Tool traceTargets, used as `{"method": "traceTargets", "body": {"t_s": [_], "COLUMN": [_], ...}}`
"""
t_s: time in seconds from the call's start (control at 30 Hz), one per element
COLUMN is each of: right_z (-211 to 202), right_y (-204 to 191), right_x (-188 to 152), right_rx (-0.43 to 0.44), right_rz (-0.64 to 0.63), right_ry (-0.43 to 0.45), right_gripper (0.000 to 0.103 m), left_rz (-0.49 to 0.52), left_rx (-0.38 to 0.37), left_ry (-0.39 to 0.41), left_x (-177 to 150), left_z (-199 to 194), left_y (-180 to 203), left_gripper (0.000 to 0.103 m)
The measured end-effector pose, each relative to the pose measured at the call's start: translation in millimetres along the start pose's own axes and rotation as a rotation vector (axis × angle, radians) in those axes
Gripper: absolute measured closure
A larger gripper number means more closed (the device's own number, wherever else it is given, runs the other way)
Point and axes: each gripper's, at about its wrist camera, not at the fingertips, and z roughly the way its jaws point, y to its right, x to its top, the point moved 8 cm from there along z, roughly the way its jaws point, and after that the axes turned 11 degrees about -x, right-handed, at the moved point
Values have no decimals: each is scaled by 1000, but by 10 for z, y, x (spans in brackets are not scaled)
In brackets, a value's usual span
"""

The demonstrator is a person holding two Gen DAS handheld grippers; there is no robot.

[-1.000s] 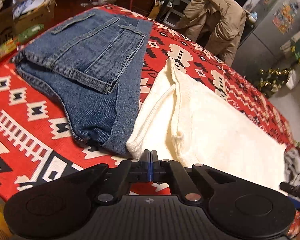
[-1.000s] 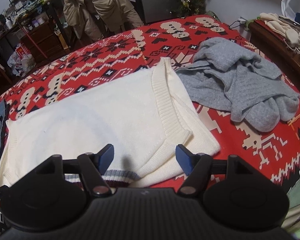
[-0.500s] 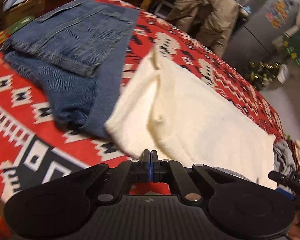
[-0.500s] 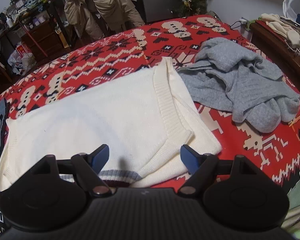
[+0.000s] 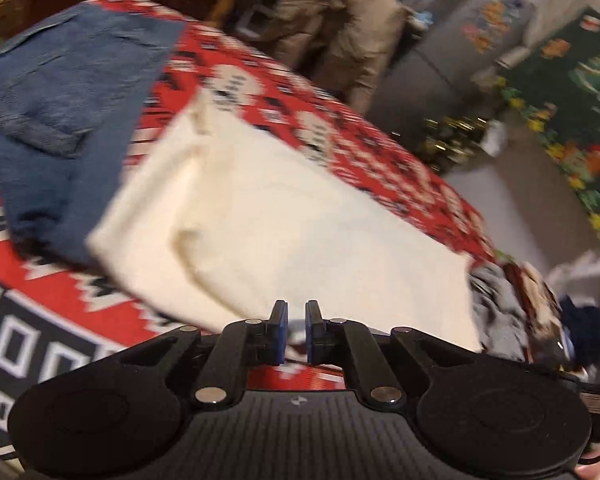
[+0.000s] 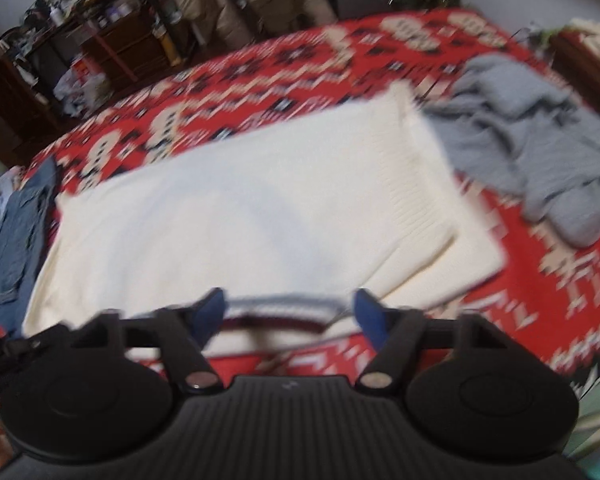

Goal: Fold clothes
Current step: 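Grasp the vest's striped hem with both tools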

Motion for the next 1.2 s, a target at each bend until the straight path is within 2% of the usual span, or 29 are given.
{"method": "traceTargets", "body": {"t_s": [0.07, 0.17, 0.23, 0.37, 0.53, 0.67, 0.77, 0.83, 0.93, 1.0, 1.1, 1.17, 1.2], "right_z": [11, -9, -28, 101, 163, 182, 137, 54, 22, 103, 189, 147, 116], "right_y": [-162, -396, -516, -577, -512, -435, -350, -271, -180, -162, -174, -174, -154], "right_x": [-93, -186, -204, -215, -161, -159, -156, -124, -57, -56, -108, -139, -149], "right_rx": [30, 70, 93, 105, 125, 126, 139, 147, 146, 125, 98, 91, 93], "right_rz": [-44, -112, -142, -140, -117, -94, -65, -43, -8, -2, -22, -45, -45], "right_ry": [-21, -25, -20, -58, -73, -97, -111, -93, -80, -97, -120, -122, -124], "right_gripper": [87, 96, 96, 96, 96, 96, 93, 92, 90, 90, 95, 94, 92], "left_rz": [26, 34, 33, 52, -4, -48, -18, -4, 40, 59, 32, -9, -22], "left_rx": [-34, -120, -142, -121, -137, -118, -116, -168, -174, -125, -82, -102, -128], "left_ry": [-13, -63, -113, -191, -200, -207, -174, -152, -131, -157, -193, -204, -181], "left_x": [-25, -90, -160, -294, -290, -284, -245, -207, -168, -211, -295, -282, -238], "left_z": [67, 220, 341, 561, 585, 554, 458, 399, 404, 480, 519, 465, 417], "left_y": [84, 173, 181, 137, 65, -5, 67, 178, 277, 222, 73, 52, 73], "left_gripper": [93, 93, 93, 93, 93, 98, 97, 97, 95, 94, 97, 96, 96]}}
